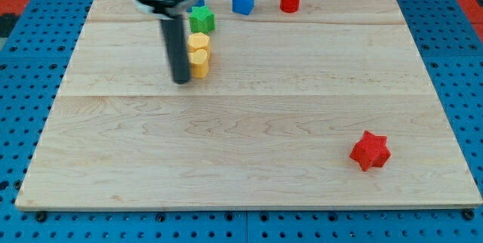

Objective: Push the yellow heart above the red star

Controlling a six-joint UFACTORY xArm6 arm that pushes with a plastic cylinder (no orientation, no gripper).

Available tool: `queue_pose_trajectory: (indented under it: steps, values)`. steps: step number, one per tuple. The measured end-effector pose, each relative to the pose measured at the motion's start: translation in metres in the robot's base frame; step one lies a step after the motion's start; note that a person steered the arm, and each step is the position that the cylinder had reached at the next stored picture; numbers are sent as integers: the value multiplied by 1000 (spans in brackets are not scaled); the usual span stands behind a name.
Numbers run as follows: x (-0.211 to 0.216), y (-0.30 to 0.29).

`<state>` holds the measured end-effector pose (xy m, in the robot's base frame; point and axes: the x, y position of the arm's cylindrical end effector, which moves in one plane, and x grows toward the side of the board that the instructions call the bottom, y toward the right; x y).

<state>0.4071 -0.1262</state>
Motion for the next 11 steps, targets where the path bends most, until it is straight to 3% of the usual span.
queue_pose_trajectory:
  steps: [1, 3, 4, 5, 6, 7, 8, 9, 10, 11]
  values:
    - [-27, -18]
    - [9, 129]
    - [-33, 87]
    - [-36, 129]
    - [21, 207]
    - [38, 234]
    - [58, 221]
    - [60, 250]
    - [54, 226]
    - [48, 147]
